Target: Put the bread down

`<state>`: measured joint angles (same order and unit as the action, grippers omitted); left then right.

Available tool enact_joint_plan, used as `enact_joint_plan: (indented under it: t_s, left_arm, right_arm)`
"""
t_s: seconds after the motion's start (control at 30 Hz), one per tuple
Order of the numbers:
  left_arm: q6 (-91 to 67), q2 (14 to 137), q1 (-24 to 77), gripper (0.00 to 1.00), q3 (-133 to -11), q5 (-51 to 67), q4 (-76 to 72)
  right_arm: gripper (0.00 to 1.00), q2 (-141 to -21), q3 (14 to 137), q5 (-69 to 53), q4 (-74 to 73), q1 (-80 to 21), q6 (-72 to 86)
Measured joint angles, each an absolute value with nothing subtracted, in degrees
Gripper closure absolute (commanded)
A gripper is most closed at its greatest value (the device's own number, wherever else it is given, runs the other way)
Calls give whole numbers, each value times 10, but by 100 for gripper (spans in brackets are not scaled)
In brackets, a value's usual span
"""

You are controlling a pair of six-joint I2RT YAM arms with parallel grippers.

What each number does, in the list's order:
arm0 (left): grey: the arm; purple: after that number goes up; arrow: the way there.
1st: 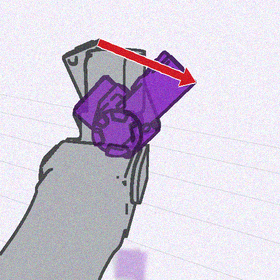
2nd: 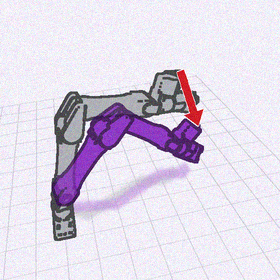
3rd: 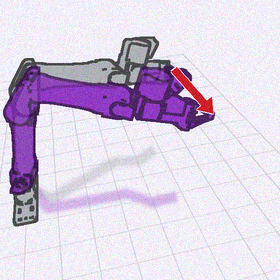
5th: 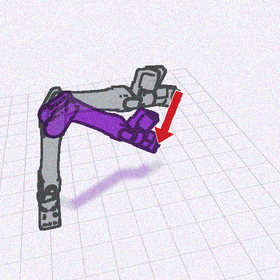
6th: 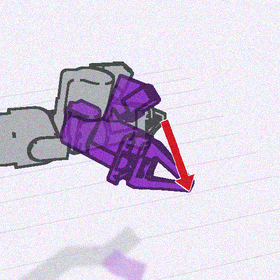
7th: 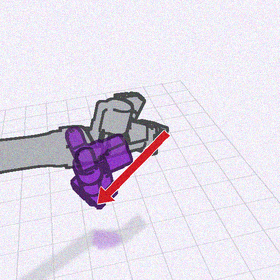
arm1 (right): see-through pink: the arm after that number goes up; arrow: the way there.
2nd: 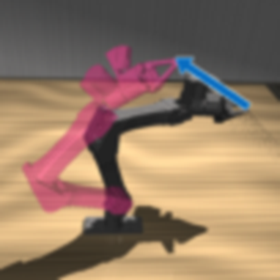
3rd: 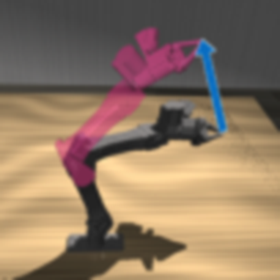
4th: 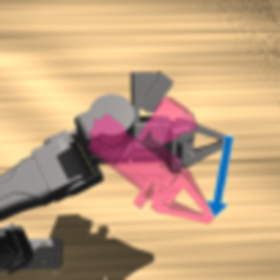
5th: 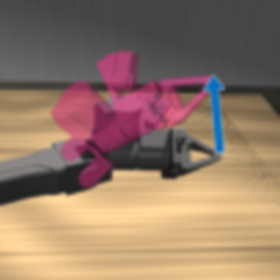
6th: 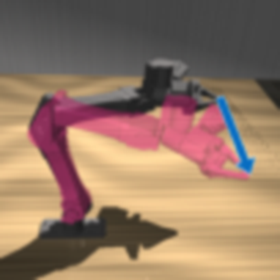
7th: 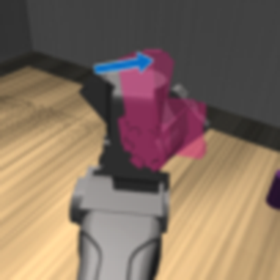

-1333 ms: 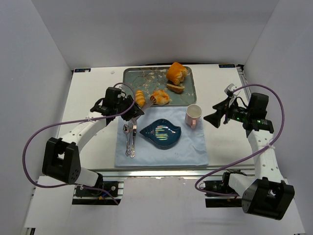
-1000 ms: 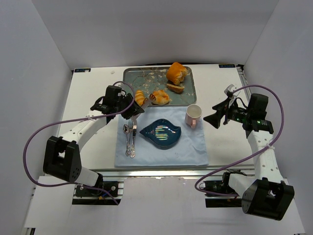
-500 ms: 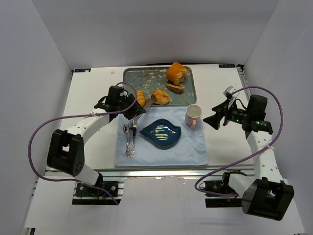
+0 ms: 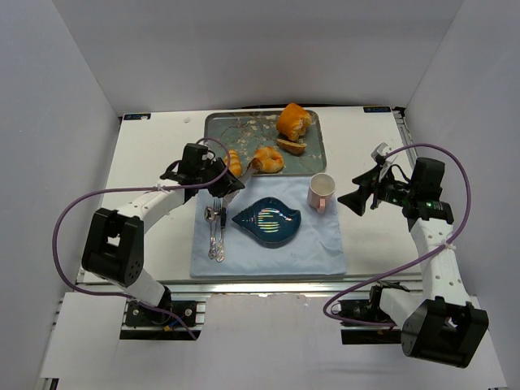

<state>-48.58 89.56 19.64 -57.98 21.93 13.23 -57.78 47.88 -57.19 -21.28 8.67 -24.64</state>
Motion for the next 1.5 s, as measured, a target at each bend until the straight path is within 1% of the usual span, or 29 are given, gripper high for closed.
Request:
enact_joint_plan:
  t_s: [0.03,0.07,0.13,0.17,0.23,0.27,0.53,0.83,1.0,1.2,1.37,1.5]
  left_arm:
    - [-486,896,196,79,-578,221,130]
    - [-486,897,196,84,-576,222,128]
    - [-486,897,196,88,-576,224,124]
    - [-487,897,196,92,-576,225,121]
    - [-488,897,196,95,-576,226,115]
    - [-489,897,196,100,-576,227,113]
    - [-489,861,196,100,-576,237,116]
    - [-487,754,196,100,-554,256,129]
    - [-486,667,197,100,-501,270,173]
    - [-505,531,203,100,-423,286,249]
    - [-541,425,205,100,-358,302,272]
    - [-558,394,206,100,-329,310,288]
  right_arm:
    - [12,-577,479,-572,-213,87,-247]
    - [12,-577,479,-572,-213,87,-247]
    - [12,-577,479,-572,-214,87,-247]
    - [12,-577,479,-572,-214,87,-248]
    - [11,-577,479,-572,-217,87,-249]
    - [12,-576,479,-572,-218,87,-250]
    - [12,-565,479,-572,-228,87,-260]
    - [12,-564,479,-572,-239,87,-262]
    - [12,-562,479,-572,-242,87,-272]
    - [12,-562,479,-572,-250,87,-279]
    - [12,-562,479,-575,-256,87,-285]
    - [12,-562,479,-579,-256,87,-288]
